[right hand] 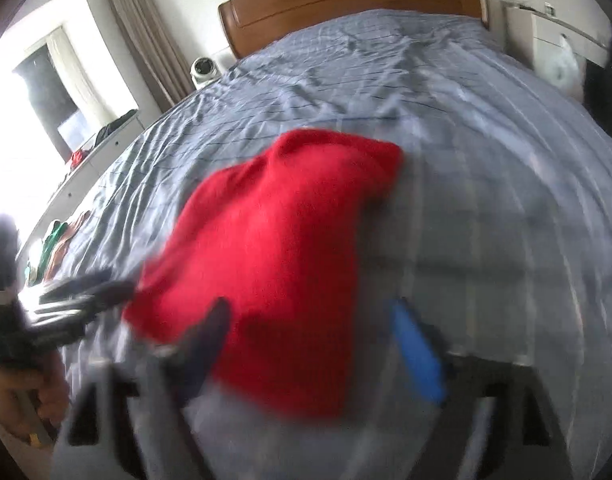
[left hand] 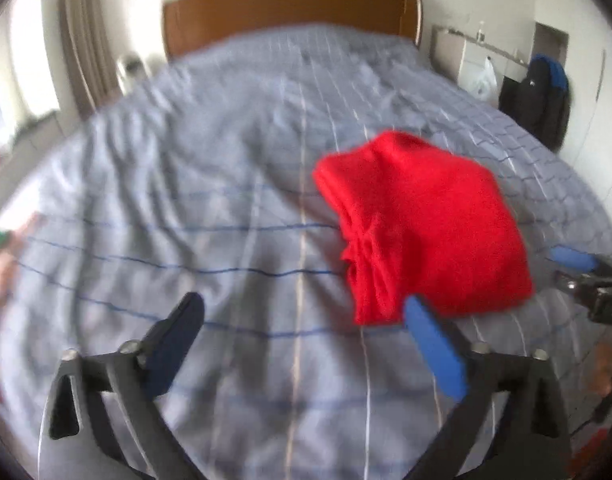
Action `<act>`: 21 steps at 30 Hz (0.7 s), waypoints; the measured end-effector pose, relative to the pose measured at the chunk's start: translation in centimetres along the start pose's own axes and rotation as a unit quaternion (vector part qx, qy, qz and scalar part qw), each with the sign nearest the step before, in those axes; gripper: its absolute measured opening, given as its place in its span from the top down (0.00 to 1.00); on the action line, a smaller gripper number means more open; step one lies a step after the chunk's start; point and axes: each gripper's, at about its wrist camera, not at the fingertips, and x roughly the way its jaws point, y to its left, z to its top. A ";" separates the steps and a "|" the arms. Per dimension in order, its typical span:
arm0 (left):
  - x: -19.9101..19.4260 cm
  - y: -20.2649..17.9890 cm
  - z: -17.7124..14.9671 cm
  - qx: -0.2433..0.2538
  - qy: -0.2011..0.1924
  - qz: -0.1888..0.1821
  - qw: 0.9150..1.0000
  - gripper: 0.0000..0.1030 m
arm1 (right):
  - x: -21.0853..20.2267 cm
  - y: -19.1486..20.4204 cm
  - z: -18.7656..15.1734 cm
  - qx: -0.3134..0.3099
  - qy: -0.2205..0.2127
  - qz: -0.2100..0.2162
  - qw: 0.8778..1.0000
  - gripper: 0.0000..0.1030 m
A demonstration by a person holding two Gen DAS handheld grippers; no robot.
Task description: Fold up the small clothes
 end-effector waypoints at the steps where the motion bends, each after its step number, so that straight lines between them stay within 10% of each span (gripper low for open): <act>1: -1.1 -0.4 -0.4 0.007 -0.014 0.014 1.000 0.01 | -1.4 0.0 -1.1 -0.002 -0.005 -0.007 1.000 0.11; 21: -9.8 -5.8 -6.0 -0.035 0.050 0.052 0.997 0.01 | -13.8 5.0 -10.1 -0.086 0.004 -0.091 0.992 0.01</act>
